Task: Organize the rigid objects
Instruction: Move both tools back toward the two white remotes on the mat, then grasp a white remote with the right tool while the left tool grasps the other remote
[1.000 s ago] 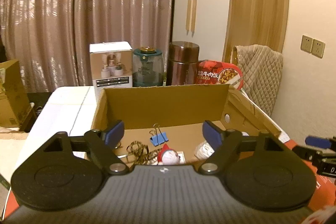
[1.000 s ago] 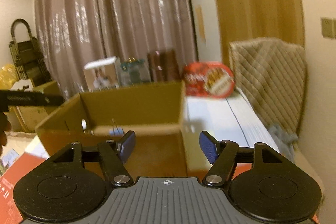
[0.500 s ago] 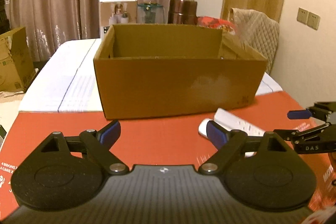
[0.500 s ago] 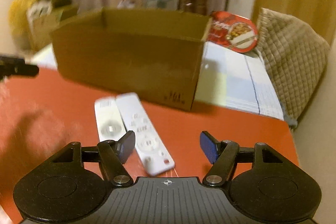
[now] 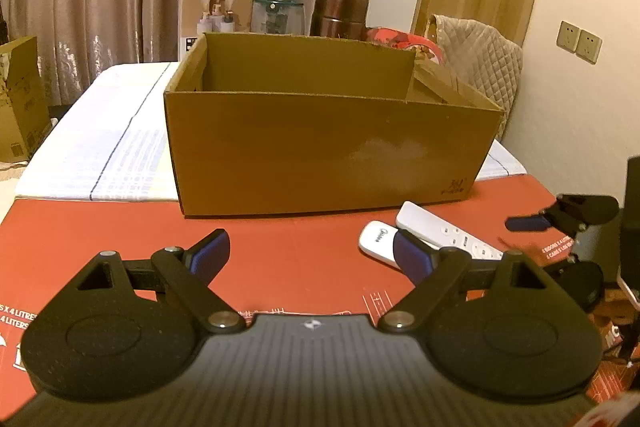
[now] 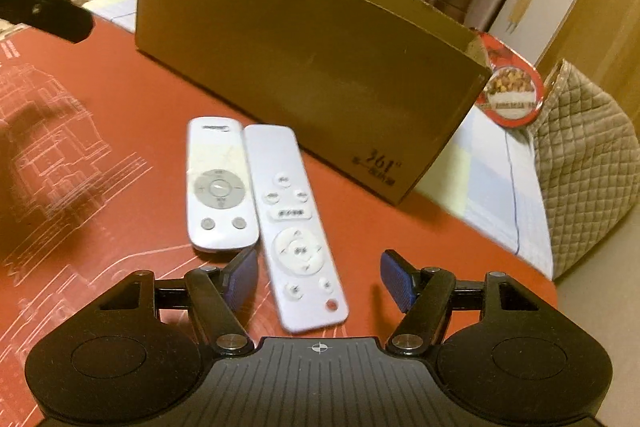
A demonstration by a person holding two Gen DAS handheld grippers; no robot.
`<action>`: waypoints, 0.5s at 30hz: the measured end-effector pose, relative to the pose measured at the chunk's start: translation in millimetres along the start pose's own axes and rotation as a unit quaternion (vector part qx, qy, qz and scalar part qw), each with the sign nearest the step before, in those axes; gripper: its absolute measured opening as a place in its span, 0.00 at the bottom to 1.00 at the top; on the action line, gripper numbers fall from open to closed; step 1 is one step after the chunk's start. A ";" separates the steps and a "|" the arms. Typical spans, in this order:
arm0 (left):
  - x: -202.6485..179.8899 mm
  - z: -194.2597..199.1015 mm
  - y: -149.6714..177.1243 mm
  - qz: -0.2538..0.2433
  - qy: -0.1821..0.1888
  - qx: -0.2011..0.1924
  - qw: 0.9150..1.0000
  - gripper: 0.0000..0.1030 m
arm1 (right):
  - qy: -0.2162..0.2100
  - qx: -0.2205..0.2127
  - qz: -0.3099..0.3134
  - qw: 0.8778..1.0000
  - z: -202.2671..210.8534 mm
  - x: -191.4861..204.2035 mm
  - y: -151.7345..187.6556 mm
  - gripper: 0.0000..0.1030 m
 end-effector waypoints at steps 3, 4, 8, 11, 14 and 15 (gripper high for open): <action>0.1 -4.8 1.4 -0.001 0.001 0.006 1.000 0.84 | -0.012 -0.004 -0.013 1.000 -5.2 -1.3 -4.9 0.63; -0.1 -6.4 1.8 -0.001 0.001 0.008 1.000 0.84 | -0.021 -0.009 -0.010 1.000 -5.2 1.8 -6.5 0.63; -2.6 -11.9 3.2 -0.002 0.008 0.015 1.000 0.84 | -0.062 -0.034 0.028 0.997 -0.8 25.0 -11.4 0.63; -6.6 -17.1 4.7 -0.005 0.010 0.022 1.000 0.84 | -0.081 -0.049 0.041 0.995 4.8 33.7 -13.9 0.63; -13.1 -24.2 5.4 -0.009 0.016 0.029 0.999 0.84 | -0.065 -0.030 0.007 0.997 -2.3 20.0 -13.2 0.63; -15.5 -26.9 5.5 -0.010 0.019 0.032 0.999 0.84 | -0.059 -0.021 -0.009 0.998 -6.2 12.7 -12.6 0.63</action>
Point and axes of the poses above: each gripper's, at about its wrist camera, not at the fingertips, and z roughly against the way its jaws point, x to its left, y to its underside, the point moved 4 cm from there along -z, roughly the way its jaws point, and after that the axes turned 6 degrees about x, right-handed, at the moved point
